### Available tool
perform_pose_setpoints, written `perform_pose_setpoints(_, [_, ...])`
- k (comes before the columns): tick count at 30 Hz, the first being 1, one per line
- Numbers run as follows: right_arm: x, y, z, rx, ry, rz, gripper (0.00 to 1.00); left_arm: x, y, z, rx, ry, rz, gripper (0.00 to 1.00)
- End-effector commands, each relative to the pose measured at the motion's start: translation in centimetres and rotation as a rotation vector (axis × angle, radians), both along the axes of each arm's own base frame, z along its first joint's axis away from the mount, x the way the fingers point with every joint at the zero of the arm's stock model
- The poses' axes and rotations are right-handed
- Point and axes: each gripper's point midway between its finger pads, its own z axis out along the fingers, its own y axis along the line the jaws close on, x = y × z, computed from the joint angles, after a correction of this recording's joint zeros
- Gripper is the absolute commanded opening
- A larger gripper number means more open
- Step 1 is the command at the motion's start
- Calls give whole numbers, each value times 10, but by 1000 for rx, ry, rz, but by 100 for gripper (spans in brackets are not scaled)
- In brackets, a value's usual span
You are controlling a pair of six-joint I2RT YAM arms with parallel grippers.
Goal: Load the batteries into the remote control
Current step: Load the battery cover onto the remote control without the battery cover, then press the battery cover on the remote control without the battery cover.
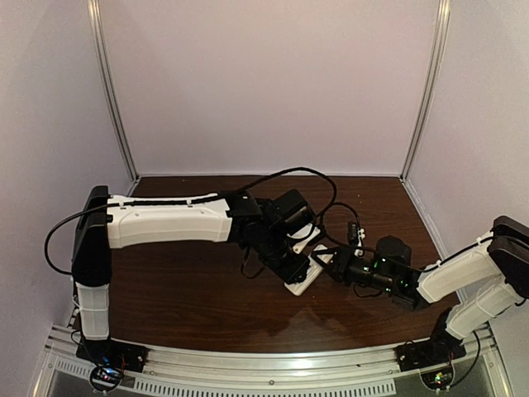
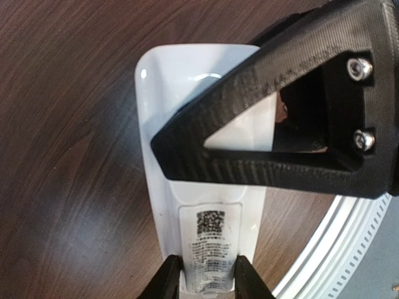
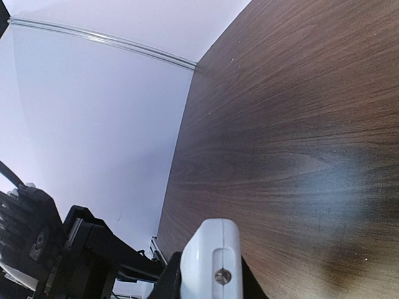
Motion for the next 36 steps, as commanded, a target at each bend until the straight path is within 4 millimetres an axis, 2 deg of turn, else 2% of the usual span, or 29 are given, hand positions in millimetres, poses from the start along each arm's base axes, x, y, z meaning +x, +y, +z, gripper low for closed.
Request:
perform_pose_setpoints(1, [-6, 8, 49, 133, -98, 40, 0, -2, -1, -17, 33, 12, -3, 35])
perform_pose_setpoints(8, [-6, 6, 47, 129, -94, 36, 0, -1, 1, -14, 35, 6, 0, 44])
perform_pose_setpoints(12, [-7, 4, 44, 123, -88, 35, 0, 0, 3, -7, 29, -4, 3, 52])
perform_pose_setpoints(18, [-7, 4, 41, 120, -79, 38, 0, -2, 2, 16, -28, -23, -19, 71])
perform_pose_setpoints(21, [-7, 3, 41, 124, -76, 39, 0, -5, 0, 29, -78, -31, -35, 95])
perform_pose_setpoints(22, [-7, 3, 41, 124, -76, 41, 0, -5, 0, 34, -95, -35, -38, 97])
perform_pose_setpoints(30, [-10, 6, 45, 133, -83, 76, 0, -15, 5, 66, -249, -16, -82, 97])
perform_pose_setpoints(31, [-11, 6, 46, 135, -85, 82, 0, -18, 7, 75, -290, -7, -93, 97])
perform_pose_setpoints(36, [-16, 9, 55, 158, -108, 115, 0, -23, 20, 85, -400, 25, -110, 98])
